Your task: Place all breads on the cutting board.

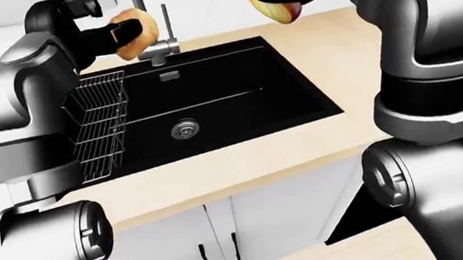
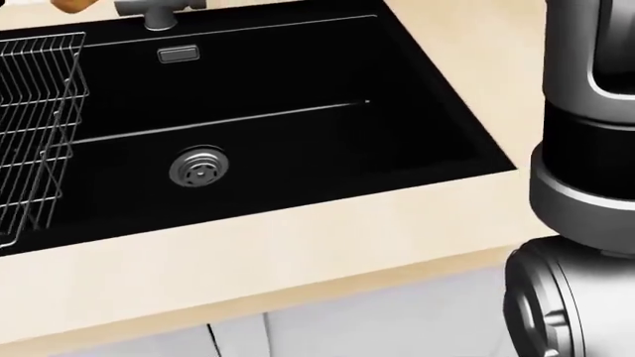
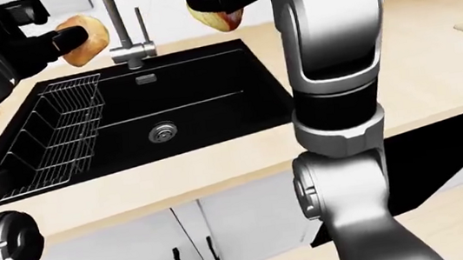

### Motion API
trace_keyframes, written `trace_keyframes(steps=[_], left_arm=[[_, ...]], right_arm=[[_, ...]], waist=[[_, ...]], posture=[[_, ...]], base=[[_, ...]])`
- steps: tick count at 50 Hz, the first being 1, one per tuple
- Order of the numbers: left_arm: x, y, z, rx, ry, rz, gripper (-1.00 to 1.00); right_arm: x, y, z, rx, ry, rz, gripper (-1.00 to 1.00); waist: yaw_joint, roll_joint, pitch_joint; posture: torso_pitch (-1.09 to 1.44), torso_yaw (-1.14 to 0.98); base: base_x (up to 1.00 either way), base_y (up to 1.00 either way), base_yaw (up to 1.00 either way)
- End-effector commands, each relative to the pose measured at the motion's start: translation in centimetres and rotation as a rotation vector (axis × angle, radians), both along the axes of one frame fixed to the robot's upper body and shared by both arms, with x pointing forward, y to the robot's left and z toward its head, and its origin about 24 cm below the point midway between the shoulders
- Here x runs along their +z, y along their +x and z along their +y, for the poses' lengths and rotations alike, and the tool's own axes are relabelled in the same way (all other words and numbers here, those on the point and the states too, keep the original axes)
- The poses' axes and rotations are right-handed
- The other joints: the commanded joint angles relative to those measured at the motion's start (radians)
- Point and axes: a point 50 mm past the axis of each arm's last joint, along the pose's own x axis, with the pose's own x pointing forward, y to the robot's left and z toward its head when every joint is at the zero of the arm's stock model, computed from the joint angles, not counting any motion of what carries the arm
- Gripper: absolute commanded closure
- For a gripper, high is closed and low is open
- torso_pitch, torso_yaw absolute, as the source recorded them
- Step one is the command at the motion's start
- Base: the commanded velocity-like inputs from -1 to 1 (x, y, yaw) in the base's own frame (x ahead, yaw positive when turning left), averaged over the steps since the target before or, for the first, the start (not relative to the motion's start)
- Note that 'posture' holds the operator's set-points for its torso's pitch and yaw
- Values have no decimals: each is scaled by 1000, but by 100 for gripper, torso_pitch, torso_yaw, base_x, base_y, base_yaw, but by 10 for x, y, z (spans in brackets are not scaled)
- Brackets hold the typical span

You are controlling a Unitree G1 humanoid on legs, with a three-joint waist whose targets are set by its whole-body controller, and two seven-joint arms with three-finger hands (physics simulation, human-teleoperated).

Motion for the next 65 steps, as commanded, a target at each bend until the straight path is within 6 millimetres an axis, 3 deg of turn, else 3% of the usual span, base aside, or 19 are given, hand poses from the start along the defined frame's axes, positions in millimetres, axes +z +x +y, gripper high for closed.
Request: trace_keyframes(steps=[1,5,7,8,12,17,19,20,28,32,33,37,42,44,45,55,58,63,65], left_arm=[[32,-11,4,19,6,-138,100],[32,-11,4,19,4,-139,100],[31,-11,3,18,4,-140,100],[31,-10,3,17,3,-139,100],[33,-12,4,18,3,-140,100],[35,-11,3,16,3,-140,100],[36,-12,3,15,4,-142,100],[37,-12,2,14,3,-143,100],[35,-11,2,11,2,-143,100],[37,-12,1,11,2,-144,100],[36,-12,1,11,1,-143,100],[35,-12,1,11,1,-143,100],[33,-11,2,10,-3,-142,100],[33,-11,2,10,-3,-142,100],[35,-12,1,9,-4,-143,100],[33,-10,1,8,-3,-142,100],[37,-11,0,6,-3,-143,100],[36,-11,0,5,-3,-145,100],[38,-11,-1,4,-4,-145,100]], right_arm=[[18,-9,4,23,-2,-93,100],[18,-10,4,24,-4,-92,100],[17,-10,5,25,-6,-91,100],[17,-10,5,26,-6,-90,100],[17,-9,5,29,-8,-90,100],[18,-9,5,29,-6,-89,100],[18,-10,5,31,-7,-90,100],[19,-10,5,31,-7,-90,100],[18,-10,5,33,-8,-89,100],[17,-10,5,35,-9,-87,100],[17,-10,5,35,-9,-87,100],[16,-10,5,36,-8,-85,100],[15,-10,5,36,-9,-84,100],[15,-10,5,37,-10,-84,100],[15,-9,5,37,-10,-83,100],[17,-10,6,38,-11,-84,100],[16,-10,5,38,-11,-84,100],[18,-10,5,38,-13,-85,100],[17,-10,5,38,-13,-85,100]], waist=[[6,3,-27],[6,39,-25],[4,89,-45],[11,56,-33],[-2,71,-61],[2,0,-37],[2,-102,-62],[0,-67,-49],[2,12,-19],[-1,79,-40],[9,55,-30],[-1,71,-58],[5,-10,-33],[-2,-127,-63],[4,-55,-36],[4,17,-23],[-1,59,-53],[-2,61,-56],[3,31,-35]], posture=[[0,0],[0,0],[0,0],[0,0],[0,0],[0,0],[0,0],[0,0],[0,0],[0,0],[0,0],[0,0],[0,0],[0,0],[0,0],[0,0],[0,0],[0,0],[0,0]], base=[[0,-64,0],[0,-65,0],[0,-65,0],[0,-65,0],[0,-65,0],[0,-68,0],[0,-70,0],[0,-72,0],[0,-75,0],[0,-75,0],[0,-77,0],[0,-76,0],[0,-76,0],[0,-75,0],[0,-76,0],[0,-75,0],[0,-76,0],[0,-75,0],[0,-76,0]])
